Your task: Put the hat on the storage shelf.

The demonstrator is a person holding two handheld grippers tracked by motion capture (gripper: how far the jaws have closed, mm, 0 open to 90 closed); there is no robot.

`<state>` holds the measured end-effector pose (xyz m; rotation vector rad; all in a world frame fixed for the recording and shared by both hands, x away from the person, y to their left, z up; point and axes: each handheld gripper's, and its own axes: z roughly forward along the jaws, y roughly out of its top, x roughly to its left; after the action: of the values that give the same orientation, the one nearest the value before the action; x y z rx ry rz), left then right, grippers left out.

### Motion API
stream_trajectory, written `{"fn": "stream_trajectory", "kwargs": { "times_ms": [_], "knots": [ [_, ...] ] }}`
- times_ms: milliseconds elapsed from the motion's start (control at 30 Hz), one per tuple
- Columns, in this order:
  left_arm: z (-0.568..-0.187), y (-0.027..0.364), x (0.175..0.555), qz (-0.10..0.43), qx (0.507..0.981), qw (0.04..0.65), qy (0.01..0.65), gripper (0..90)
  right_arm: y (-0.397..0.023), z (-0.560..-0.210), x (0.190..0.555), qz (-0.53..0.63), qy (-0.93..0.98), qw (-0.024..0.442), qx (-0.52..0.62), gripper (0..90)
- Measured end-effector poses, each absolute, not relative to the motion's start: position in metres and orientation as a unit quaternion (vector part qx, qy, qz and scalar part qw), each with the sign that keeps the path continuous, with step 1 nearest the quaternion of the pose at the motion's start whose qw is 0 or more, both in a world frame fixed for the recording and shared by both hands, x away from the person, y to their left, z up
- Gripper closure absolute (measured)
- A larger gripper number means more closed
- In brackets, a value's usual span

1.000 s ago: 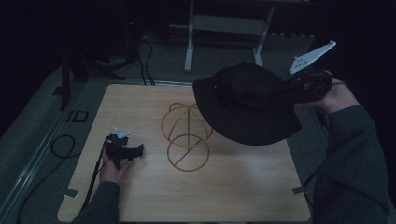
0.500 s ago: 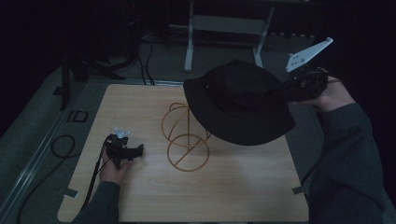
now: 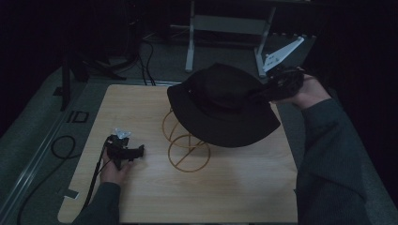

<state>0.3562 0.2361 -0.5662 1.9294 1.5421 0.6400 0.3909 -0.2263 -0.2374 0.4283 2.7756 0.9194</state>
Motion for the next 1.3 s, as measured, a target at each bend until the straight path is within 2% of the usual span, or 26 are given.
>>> {"fn": "stream_trajectory", "kwargs": {
  "times_ms": [733,1300],
  "knots": [
    [-0.566,0.236,0.356,0.24,0.723,0.291,0.578,7.7,-0.154,-0.269,0.412,0.276,0.953,0.051,0.116,81.7],
    [-0.566,0.235,0.356,0.238,0.725,0.292,0.576,7.7,-0.13,-0.292,0.413,0.242,0.964,0.039,0.108,76.4]
  ]
}}
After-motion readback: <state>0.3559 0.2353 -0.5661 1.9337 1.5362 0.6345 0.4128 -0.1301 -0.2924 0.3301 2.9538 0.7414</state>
